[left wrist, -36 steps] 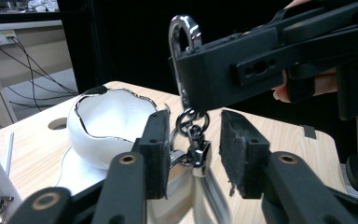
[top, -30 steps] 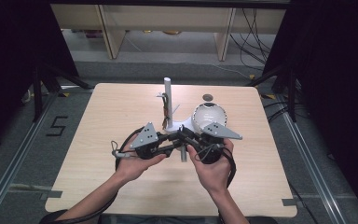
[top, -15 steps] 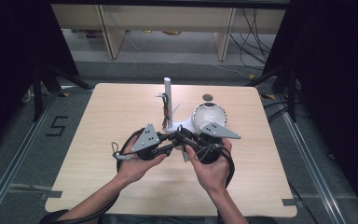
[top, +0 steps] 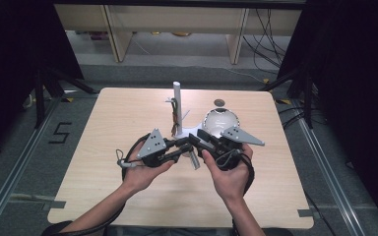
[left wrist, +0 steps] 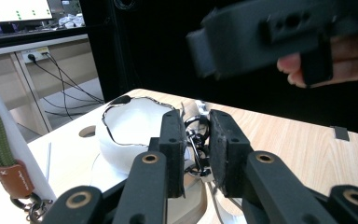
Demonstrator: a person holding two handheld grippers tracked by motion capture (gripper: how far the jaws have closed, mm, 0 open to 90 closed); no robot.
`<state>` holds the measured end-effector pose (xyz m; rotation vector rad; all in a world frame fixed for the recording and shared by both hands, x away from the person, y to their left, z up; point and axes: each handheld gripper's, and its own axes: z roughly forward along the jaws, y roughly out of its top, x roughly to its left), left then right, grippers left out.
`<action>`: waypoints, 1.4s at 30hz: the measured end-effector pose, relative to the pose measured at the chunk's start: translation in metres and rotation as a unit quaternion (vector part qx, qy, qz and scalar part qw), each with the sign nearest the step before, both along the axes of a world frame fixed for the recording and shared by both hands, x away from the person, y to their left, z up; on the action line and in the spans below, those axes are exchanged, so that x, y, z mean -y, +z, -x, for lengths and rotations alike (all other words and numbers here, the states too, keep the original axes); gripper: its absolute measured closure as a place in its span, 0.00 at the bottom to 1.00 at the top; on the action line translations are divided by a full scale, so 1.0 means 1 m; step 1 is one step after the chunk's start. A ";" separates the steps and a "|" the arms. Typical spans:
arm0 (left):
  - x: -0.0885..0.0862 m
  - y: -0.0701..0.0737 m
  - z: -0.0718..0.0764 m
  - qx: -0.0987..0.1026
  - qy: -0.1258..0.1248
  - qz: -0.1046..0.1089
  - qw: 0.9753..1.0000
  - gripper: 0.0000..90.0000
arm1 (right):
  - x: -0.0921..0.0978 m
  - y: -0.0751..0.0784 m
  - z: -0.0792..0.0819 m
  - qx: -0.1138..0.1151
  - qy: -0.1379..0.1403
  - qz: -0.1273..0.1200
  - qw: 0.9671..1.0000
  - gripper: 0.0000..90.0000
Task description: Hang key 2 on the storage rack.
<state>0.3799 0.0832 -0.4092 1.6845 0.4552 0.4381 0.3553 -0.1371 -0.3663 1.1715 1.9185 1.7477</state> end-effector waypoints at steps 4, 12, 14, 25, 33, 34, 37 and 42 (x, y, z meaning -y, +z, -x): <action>-0.005 0.000 -0.001 -0.002 0.005 0.004 1.000 0.84 | 0.011 0.004 0.001 0.004 -0.014 -0.007 1.000 0.66; -0.021 0.000 -0.004 -0.016 0.013 0.002 1.000 0.84 | 0.037 0.002 0.003 0.001 -0.048 -0.008 0.999 0.66; -0.025 0.000 -0.005 -0.015 0.019 0.001 1.000 0.84 | 0.043 -0.002 0.004 -0.008 -0.055 -0.008 0.998 0.66; -0.052 -0.001 -0.015 -0.007 0.064 0.003 0.998 0.84 | 0.071 -0.028 0.008 -0.036 -0.090 0.003 0.995 0.66; -0.071 0.000 -0.023 0.000 0.098 0.010 0.995 0.84 | 0.087 -0.043 0.013 -0.052 -0.111 -0.001 0.992 0.65; -0.072 0.001 -0.024 0.003 0.101 0.008 0.995 0.84 | 0.088 -0.044 0.013 -0.044 -0.113 0.003 0.993 0.65; -0.077 0.002 -0.025 0.006 0.110 0.011 0.994 0.84 | 0.091 -0.046 0.014 -0.044 -0.116 0.002 0.992 0.65; -0.086 0.003 -0.028 0.010 0.121 0.013 0.993 0.84 | 0.095 -0.052 0.014 -0.047 -0.122 0.010 0.991 0.64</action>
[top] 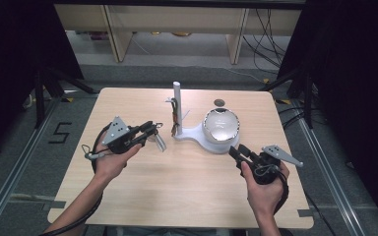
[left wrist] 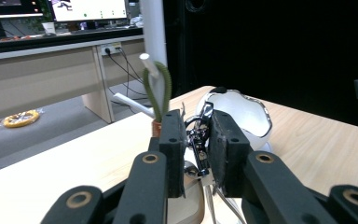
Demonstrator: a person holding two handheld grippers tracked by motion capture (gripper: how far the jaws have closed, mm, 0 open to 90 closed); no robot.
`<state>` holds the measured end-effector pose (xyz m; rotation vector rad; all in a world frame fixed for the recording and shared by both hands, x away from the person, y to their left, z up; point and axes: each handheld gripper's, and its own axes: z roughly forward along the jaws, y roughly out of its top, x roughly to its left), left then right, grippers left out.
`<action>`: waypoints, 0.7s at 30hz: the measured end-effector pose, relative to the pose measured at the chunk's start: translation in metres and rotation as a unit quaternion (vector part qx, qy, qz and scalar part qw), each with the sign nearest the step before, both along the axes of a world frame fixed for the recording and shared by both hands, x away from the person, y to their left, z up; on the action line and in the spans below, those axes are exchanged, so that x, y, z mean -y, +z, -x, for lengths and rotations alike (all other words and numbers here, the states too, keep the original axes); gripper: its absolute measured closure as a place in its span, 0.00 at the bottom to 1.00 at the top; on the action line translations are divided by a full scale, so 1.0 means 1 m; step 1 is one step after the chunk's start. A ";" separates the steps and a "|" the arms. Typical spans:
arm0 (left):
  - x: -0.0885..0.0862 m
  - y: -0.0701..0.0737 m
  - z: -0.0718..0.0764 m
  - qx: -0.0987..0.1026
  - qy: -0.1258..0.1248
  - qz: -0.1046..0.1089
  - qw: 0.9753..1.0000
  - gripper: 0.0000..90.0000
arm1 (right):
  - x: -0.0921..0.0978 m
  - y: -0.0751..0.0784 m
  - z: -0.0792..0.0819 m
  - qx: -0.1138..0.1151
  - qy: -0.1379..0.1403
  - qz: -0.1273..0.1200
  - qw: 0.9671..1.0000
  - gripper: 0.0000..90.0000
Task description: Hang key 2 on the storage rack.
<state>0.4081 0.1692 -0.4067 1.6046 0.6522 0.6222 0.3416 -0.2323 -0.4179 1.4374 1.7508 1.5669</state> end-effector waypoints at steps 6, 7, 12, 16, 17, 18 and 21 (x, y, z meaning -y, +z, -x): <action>-0.008 0.001 -0.003 0.002 0.014 0.001 1.000 0.84 | 0.001 -0.009 0.001 -0.023 -0.004 -0.014 1.000 0.63; -0.009 0.001 -0.004 0.004 0.016 0.002 1.000 0.84 | 0.004 -0.011 0.000 -0.015 -0.002 -0.001 1.000 0.63; -0.014 0.002 -0.011 0.004 0.025 0.000 1.000 0.84 | 0.007 -0.018 0.001 -0.034 -0.013 -0.016 0.999 0.63; -0.016 0.002 -0.017 0.004 0.031 -0.002 1.000 0.84 | 0.016 -0.022 0.000 -0.019 -0.021 0.000 1.000 0.63; -0.016 0.002 -0.018 0.003 0.033 0.000 0.999 0.84 | 0.017 -0.022 0.000 -0.018 -0.023 0.004 1.000 0.63; -0.016 0.002 -0.019 0.003 0.034 -0.002 0.999 0.84 | 0.016 -0.021 0.003 -0.032 -0.028 -0.014 0.999 0.63; -0.017 0.001 -0.021 0.003 0.038 -0.001 0.999 0.84 | 0.020 -0.023 0.002 -0.026 -0.026 -0.007 0.999 0.62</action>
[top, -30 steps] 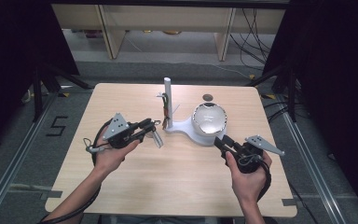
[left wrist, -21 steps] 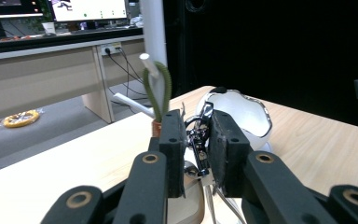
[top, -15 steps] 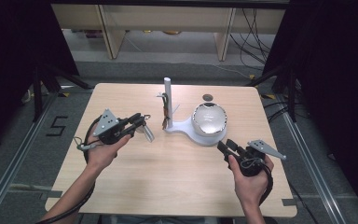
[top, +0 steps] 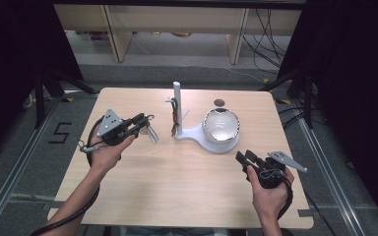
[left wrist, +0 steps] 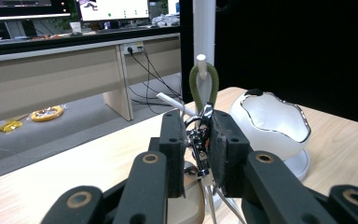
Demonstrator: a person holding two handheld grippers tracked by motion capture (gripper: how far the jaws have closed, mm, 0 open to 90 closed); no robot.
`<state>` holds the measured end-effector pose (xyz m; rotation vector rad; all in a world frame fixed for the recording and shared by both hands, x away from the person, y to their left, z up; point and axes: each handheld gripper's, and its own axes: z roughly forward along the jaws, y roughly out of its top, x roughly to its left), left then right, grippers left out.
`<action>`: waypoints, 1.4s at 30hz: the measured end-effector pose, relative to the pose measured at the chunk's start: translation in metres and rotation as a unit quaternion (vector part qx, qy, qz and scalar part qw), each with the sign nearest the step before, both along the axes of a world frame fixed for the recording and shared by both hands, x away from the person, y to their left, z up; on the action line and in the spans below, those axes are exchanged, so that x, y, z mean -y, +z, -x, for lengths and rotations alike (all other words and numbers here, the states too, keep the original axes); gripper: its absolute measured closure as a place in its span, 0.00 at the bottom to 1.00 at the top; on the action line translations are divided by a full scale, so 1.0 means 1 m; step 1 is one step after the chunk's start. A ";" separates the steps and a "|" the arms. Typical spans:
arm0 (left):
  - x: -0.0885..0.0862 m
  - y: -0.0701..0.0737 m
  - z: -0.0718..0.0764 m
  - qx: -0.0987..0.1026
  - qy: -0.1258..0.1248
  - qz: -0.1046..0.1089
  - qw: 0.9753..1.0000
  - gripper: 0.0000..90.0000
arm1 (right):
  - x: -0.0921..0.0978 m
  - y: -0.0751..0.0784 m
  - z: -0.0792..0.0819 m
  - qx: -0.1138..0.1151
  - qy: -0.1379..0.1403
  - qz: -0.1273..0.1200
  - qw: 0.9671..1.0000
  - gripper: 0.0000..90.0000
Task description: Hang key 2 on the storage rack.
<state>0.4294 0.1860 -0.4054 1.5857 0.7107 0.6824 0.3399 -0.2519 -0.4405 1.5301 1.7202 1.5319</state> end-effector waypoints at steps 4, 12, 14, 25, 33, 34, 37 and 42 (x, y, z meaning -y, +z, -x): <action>-0.001 0.000 -0.001 0.001 0.002 -0.004 1.000 0.84 | 0.001 0.000 0.001 -0.003 -0.003 -0.005 1.000 0.62; -0.002 0.001 -0.008 0.002 0.007 -0.002 1.000 0.84 | 0.003 -0.003 -0.002 0.000 -0.004 0.003 1.000 0.62; -0.002 0.001 -0.010 0.003 0.009 -0.003 1.000 0.84 | 0.002 -0.003 -0.001 -0.012 -0.007 -0.013 1.000 0.62; -0.002 -0.002 -0.028 -0.006 0.015 -0.002 1.000 0.84 | 0.009 -0.004 -0.002 -0.006 -0.010 0.002 1.000 0.62; 0.001 -0.006 -0.045 -0.013 0.018 -0.002 1.000 0.84 | 0.011 -0.004 -0.001 -0.003 -0.019 0.004 1.000 0.62; 0.001 -0.006 -0.048 -0.011 0.018 -0.002 1.000 0.84 | 0.009 -0.004 0.000 -0.014 -0.023 -0.015 1.000 0.62; 0.002 -0.008 -0.054 -0.012 0.022 -0.004 1.000 0.84 | 0.011 -0.005 -0.001 -0.002 -0.016 0.003 1.000 0.62; 0.003 -0.008 -0.063 -0.004 0.022 -0.008 1.000 0.84 | 0.011 -0.004 -0.001 -0.002 -0.017 0.002 1.000 0.61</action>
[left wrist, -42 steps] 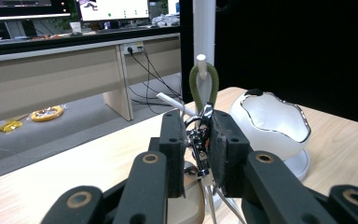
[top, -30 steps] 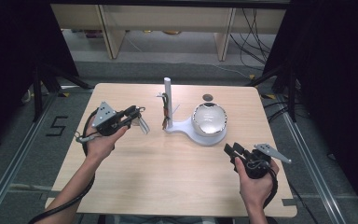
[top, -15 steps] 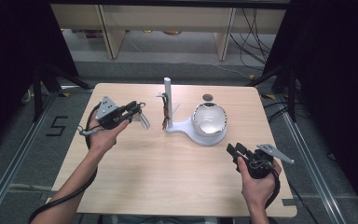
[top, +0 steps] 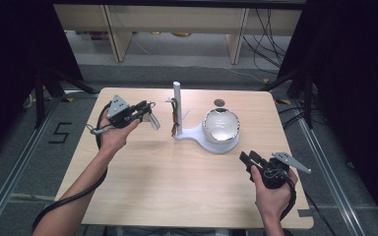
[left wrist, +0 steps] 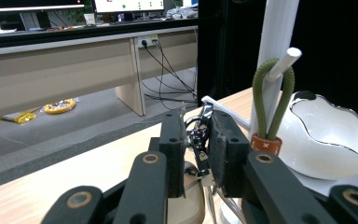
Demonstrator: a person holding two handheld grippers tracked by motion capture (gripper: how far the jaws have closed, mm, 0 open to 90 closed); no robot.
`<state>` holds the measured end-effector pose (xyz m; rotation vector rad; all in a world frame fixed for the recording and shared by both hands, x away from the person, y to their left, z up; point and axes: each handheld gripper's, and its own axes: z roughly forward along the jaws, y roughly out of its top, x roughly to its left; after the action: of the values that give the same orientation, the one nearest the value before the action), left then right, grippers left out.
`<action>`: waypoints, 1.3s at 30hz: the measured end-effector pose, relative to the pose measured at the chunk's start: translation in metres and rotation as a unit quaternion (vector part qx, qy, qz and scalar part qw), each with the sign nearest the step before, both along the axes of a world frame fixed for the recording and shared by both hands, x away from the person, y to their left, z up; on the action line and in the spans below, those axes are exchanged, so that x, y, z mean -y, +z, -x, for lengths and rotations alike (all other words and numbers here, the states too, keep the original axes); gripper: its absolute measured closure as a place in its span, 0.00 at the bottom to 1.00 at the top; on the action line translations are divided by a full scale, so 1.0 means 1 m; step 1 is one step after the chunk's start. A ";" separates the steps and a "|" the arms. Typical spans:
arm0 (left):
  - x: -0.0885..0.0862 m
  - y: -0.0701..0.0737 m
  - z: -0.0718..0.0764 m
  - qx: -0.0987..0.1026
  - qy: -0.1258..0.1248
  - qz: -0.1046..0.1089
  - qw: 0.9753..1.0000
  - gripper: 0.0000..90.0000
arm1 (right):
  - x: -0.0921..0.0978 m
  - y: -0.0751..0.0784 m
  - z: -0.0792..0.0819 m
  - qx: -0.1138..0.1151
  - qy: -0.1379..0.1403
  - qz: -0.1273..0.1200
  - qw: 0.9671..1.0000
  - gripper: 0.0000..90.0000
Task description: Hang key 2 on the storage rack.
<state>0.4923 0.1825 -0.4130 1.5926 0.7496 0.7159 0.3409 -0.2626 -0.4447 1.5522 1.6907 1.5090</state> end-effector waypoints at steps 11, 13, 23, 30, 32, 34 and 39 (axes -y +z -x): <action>0.006 0.001 -0.014 0.009 0.002 -0.011 1.000 0.84 | -0.003 -0.002 -0.002 -0.004 0.004 -0.002 1.000 0.61; 0.007 0.002 -0.016 0.010 0.002 -0.010 1.000 0.84 | -0.002 -0.001 -0.001 -0.008 0.004 -0.005 1.000 0.61; 0.017 0.007 -0.026 0.018 -0.002 -0.009 1.000 0.84 | -0.003 -0.003 -0.002 -0.009 0.004 -0.007 1.000 0.61; 0.023 0.006 -0.030 0.016 -0.004 -0.013 1.000 0.84 | -0.002 -0.003 -0.002 -0.011 0.004 -0.006 1.000 0.61; 0.025 0.006 -0.032 0.016 -0.004 -0.016 1.000 0.84 | -0.002 -0.003 -0.002 -0.011 0.004 -0.005 1.000 0.61; 0.027 0.005 -0.034 0.017 -0.005 -0.016 1.000 0.84 | -0.002 -0.005 -0.003 -0.006 0.007 -0.005 1.000 0.61; 0.031 0.003 -0.035 0.015 -0.004 -0.019 1.000 0.84 | -0.003 -0.004 -0.003 -0.011 0.007 -0.009 1.000 0.61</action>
<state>0.5271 0.1513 -0.4096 1.6142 0.7098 0.7502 0.3434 -0.2600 -0.4487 1.5758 1.7077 1.5228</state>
